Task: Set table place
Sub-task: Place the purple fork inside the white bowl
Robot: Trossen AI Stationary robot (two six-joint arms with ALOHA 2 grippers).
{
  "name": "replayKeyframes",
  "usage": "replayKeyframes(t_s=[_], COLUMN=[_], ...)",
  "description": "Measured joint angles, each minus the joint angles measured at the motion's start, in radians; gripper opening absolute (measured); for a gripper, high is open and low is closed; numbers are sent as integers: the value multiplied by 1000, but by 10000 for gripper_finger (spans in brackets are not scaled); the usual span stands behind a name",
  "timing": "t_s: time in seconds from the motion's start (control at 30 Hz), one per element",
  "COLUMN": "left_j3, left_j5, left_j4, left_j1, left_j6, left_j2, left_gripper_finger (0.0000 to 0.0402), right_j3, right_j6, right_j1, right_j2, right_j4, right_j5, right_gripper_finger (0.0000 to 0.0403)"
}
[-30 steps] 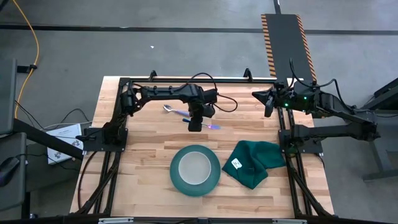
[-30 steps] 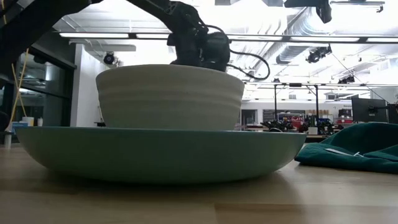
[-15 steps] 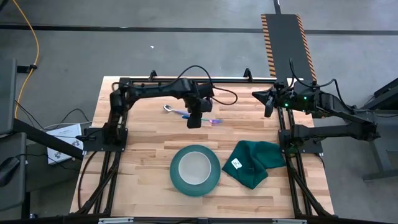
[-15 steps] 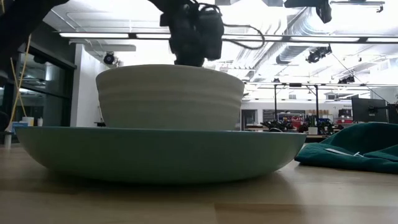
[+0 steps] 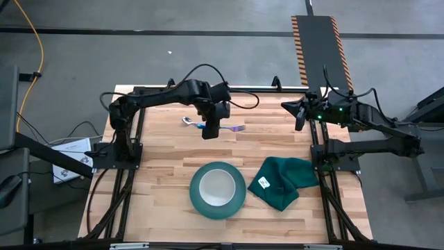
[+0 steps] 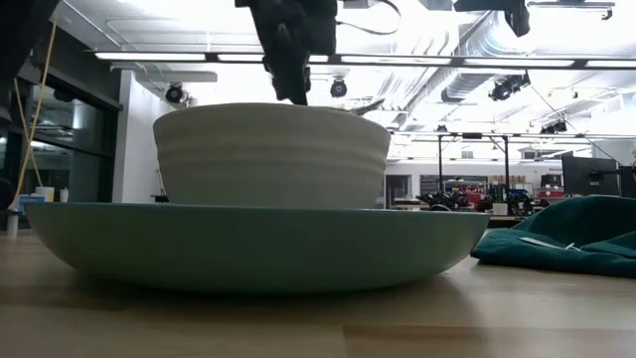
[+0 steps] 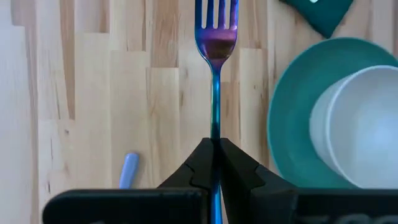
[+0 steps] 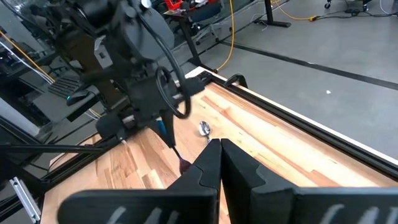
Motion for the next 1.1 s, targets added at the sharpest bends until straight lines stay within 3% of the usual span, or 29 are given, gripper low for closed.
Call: replayKeyframes(t_s=[1.1], left_j3=[0], left_j5=[-43], left_j4=[-262], left_j1=[0], left_j6=[-125], left_j2=[-313], left_gripper_finger=[7], right_j3=[0], right_j6=[23], right_j1=[0], right_j2=[0], right_j4=[35], right_j5=[-10], right_gripper_finger=[0])
